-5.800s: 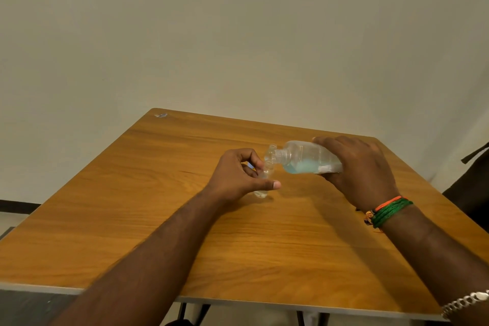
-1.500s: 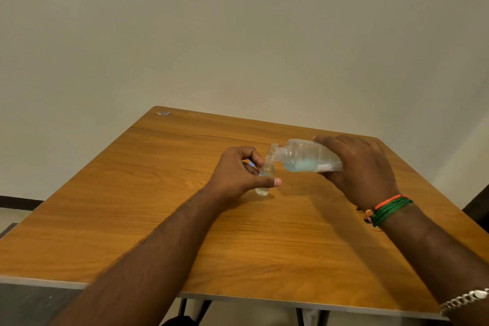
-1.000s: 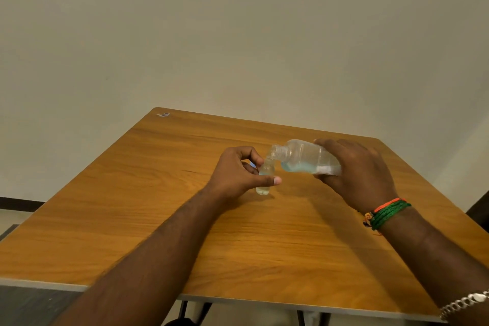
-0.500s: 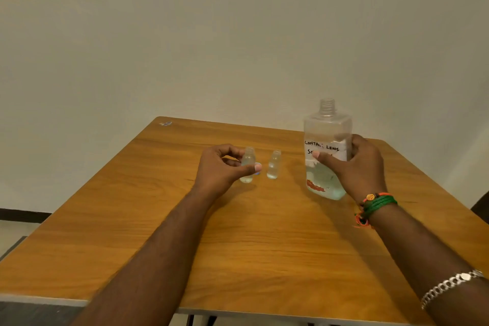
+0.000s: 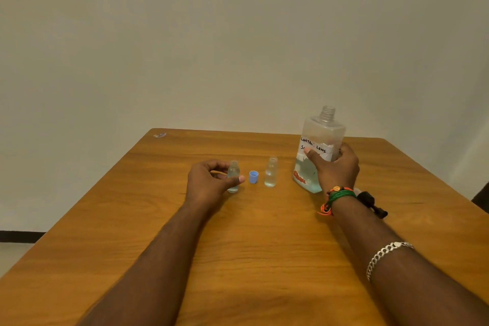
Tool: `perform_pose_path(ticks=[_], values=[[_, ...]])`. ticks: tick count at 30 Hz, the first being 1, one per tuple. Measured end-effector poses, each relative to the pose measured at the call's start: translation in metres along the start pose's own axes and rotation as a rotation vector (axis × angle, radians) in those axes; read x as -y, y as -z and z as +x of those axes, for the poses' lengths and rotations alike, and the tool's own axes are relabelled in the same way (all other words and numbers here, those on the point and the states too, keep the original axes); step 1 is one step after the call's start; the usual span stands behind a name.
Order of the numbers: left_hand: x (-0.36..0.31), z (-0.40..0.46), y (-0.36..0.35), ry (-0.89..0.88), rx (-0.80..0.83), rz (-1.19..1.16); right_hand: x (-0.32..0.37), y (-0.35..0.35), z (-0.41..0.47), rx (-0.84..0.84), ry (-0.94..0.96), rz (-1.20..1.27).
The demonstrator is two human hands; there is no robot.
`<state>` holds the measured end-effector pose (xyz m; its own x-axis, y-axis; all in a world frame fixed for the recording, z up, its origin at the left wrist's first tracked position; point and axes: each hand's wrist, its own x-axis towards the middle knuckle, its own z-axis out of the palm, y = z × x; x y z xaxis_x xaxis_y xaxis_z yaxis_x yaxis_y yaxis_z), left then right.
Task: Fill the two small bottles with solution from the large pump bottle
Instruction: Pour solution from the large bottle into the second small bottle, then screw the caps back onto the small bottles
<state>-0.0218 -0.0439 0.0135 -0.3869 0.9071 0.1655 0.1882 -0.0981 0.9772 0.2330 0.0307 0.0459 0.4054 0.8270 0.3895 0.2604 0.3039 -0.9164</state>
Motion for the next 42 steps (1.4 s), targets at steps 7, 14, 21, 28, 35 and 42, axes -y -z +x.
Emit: perform_pose_path(ticks=[7, 14, 21, 28, 35, 42], values=[[0.004, 0.005, -0.002, -0.005, -0.008, 0.023, -0.006, -0.005, 0.002, 0.009, 0.019, -0.03], [0.004, 0.005, -0.003, 0.01, -0.002, 0.066, -0.006, -0.007, 0.001, 0.048, -0.003, -0.009], [0.002, 0.004, -0.003, 0.022, 0.011, 0.093, 0.017, 0.002, -0.022, -0.268, 0.206, 0.003], [0.0, 0.004, -0.003, 0.031, 0.014, 0.081, 0.063, -0.025, -0.051, 0.362, 0.84, -0.503], [0.002, 0.004, 0.0, 0.034, 0.019, 0.077, 0.069, -0.075, -0.048, 0.711, 0.976, -1.308], [0.004, 0.007, 0.002, 0.027, 0.032, 0.072, 0.059, -0.103, -0.047, 0.82, 0.949, -1.576]])
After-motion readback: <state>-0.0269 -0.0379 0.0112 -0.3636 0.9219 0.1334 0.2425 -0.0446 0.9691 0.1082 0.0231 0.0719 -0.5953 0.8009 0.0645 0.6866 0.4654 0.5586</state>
